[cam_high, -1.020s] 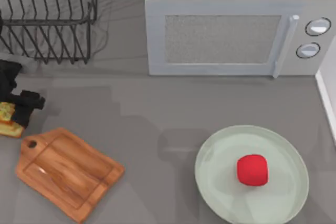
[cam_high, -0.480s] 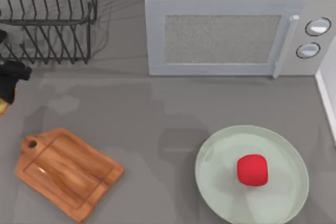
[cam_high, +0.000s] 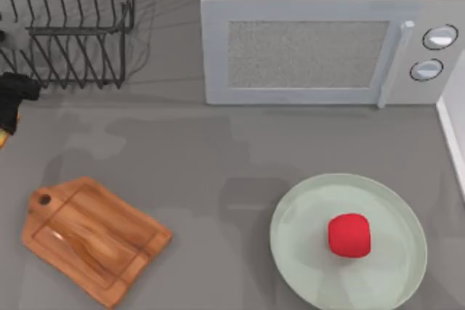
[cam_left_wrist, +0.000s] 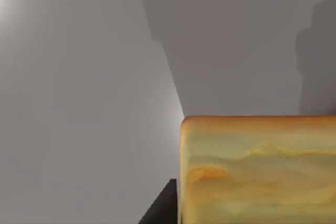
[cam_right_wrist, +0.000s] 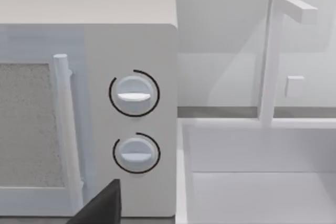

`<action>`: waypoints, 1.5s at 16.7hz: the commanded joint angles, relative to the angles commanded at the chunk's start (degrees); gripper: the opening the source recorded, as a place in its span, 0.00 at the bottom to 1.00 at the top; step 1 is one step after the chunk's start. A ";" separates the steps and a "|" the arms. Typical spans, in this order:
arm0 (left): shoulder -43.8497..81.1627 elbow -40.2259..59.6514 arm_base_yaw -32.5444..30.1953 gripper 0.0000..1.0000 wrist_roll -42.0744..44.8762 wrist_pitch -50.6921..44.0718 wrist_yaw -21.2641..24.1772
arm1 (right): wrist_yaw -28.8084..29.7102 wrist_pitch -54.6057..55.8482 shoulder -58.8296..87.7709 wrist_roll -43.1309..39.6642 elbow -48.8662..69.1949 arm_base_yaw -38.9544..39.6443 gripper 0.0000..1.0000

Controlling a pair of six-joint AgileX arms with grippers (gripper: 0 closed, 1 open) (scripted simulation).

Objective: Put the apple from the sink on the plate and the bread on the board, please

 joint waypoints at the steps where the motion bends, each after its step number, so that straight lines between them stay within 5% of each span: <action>1: -0.61 -1.04 -0.87 0.00 -1.35 0.39 -0.02 | 0.00 0.00 0.00 0.00 0.00 0.00 1.00; 12: -15.08 -24.50 -20.19 0.00 -33.07 9.38 -0.29 | 0.00 0.00 0.00 0.00 0.00 0.00 1.00; 25: -13.88 -29.14 -21.11 0.00 -34.27 15.24 -0.31 | 0.00 0.00 0.00 0.00 0.00 0.00 1.00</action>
